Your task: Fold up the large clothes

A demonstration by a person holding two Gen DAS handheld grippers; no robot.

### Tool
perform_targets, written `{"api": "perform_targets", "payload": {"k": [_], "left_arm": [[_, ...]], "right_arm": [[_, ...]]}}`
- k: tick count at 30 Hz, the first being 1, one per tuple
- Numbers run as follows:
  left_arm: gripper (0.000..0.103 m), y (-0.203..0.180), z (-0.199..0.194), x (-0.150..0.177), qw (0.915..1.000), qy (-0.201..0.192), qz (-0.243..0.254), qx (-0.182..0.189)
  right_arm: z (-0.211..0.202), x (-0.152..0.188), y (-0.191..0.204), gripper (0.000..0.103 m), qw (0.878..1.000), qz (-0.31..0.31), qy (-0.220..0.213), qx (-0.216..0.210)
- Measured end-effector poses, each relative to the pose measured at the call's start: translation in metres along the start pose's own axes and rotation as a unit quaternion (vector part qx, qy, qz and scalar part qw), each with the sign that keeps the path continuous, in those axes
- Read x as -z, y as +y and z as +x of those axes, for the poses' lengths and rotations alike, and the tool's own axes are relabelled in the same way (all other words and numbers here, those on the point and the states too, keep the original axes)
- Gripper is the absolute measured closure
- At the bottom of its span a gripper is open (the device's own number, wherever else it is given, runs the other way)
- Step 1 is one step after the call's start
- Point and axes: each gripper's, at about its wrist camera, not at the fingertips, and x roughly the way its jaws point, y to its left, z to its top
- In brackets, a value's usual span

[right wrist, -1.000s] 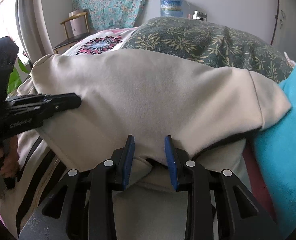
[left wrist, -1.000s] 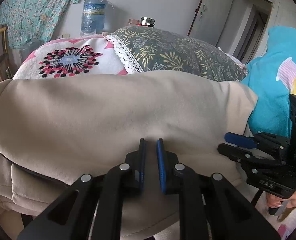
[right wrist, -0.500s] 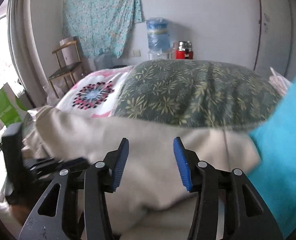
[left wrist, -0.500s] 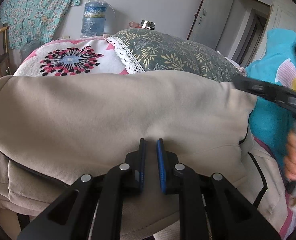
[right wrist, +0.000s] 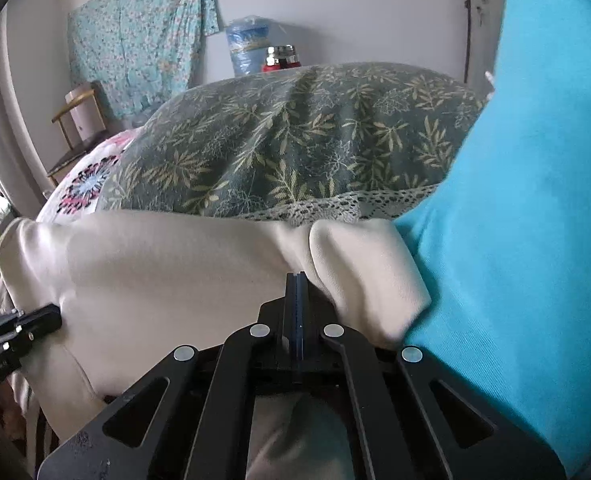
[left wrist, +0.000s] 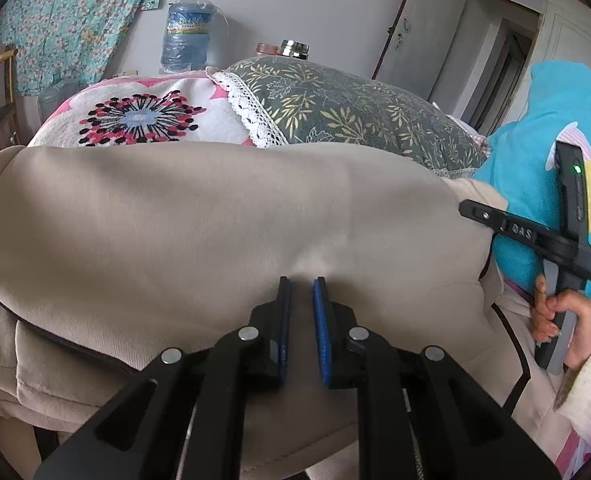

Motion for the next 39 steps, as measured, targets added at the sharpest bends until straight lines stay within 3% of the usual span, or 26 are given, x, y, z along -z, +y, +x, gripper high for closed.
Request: {"api": "perform_targets", "payload": {"k": [7, 12, 13, 14, 15, 16, 17, 19, 22, 26, 29, 31, 32, 33, 35, 36, 39], "left_arm": [[0.090, -0.003, 0.001, -0.001, 1.0000, 0.003, 0.001, -0.004], [0.089, -0.004, 0.000, -0.004, 0.9999, 0.007, 0.005, -0.012], [0.089, -0.006, -0.002, -0.006, 0.9997, 0.012, 0.007, -0.020], [0.089, -0.007, -0.004, -0.007, 0.9995, 0.015, 0.008, -0.028], [0.089, -0.008, -0.011, -0.009, 0.9990, 0.018, 0.001, -0.040], [0.088, -0.008, -0.018, -0.009, 0.9988, 0.015, -0.007, -0.046], [0.083, -0.007, -0.025, -0.010, 0.9984, 0.006, -0.016, -0.054], [0.082, -0.006, -0.049, -0.015, 0.9971, -0.035, -0.018, -0.065], [0.082, -0.006, -0.062, -0.033, 0.9961, -0.059, -0.016, -0.063], [0.082, 0.007, -0.050, -0.063, 0.9970, -0.048, -0.046, -0.038], [0.082, 0.033, -0.027, -0.071, 0.9953, -0.020, -0.092, -0.024], [0.084, 0.068, -0.016, -0.064, 0.9892, -0.004, -0.145, -0.018], [0.097, 0.088, -0.013, -0.057, 0.9835, 0.000, -0.181, -0.005], [0.100, 0.103, -0.014, -0.051, 0.9775, 0.000, -0.211, 0.012], [0.100, 0.138, -0.020, -0.034, 0.9542, -0.013, -0.288, 0.079], [0.100, 0.148, -0.026, -0.029, 0.9476, -0.025, -0.305, 0.090], [0.100, 0.169, -0.049, -0.024, 0.9410, -0.057, -0.327, 0.063]], "right_arm": [[-0.019, 0.026, 0.002, 0.103, 0.998, -0.039, 0.013, 0.047], [-0.023, 0.009, -0.015, 0.103, 0.992, 0.095, 0.075, 0.022], [-0.031, 0.008, -0.014, 0.103, 0.992, 0.100, 0.069, 0.027], [-0.042, 0.009, -0.009, 0.097, 0.994, 0.093, 0.052, 0.033], [-0.059, 0.014, 0.002, 0.087, 0.996, 0.069, 0.015, 0.049], [-0.073, 0.020, 0.011, 0.061, 0.997, 0.042, -0.018, 0.060], [-0.085, 0.027, 0.022, 0.053, 0.997, 0.011, -0.049, 0.063], [-0.102, 0.040, 0.052, 0.056, 0.991, -0.071, -0.094, 0.069], [-0.106, 0.040, 0.096, 0.056, 0.980, -0.161, -0.110, 0.041], [-0.094, 0.030, 0.147, 0.058, 0.970, -0.211, -0.115, -0.022], [-0.074, 0.027, 0.167, 0.057, 0.968, -0.225, -0.105, -0.035], [-0.053, 0.033, 0.169, 0.056, 0.970, -0.230, -0.074, -0.036], [-0.036, 0.040, 0.164, 0.056, 0.971, -0.232, -0.045, -0.029], [-0.026, 0.044, 0.161, 0.055, 0.972, -0.233, -0.030, -0.027], [-0.015, 0.054, 0.142, 0.052, 0.978, -0.195, -0.030, -0.063], [-0.016, 0.050, 0.136, 0.050, 0.981, -0.179, -0.026, -0.065], [-0.014, 0.047, 0.133, 0.048, 0.983, -0.166, -0.015, -0.079]]}}
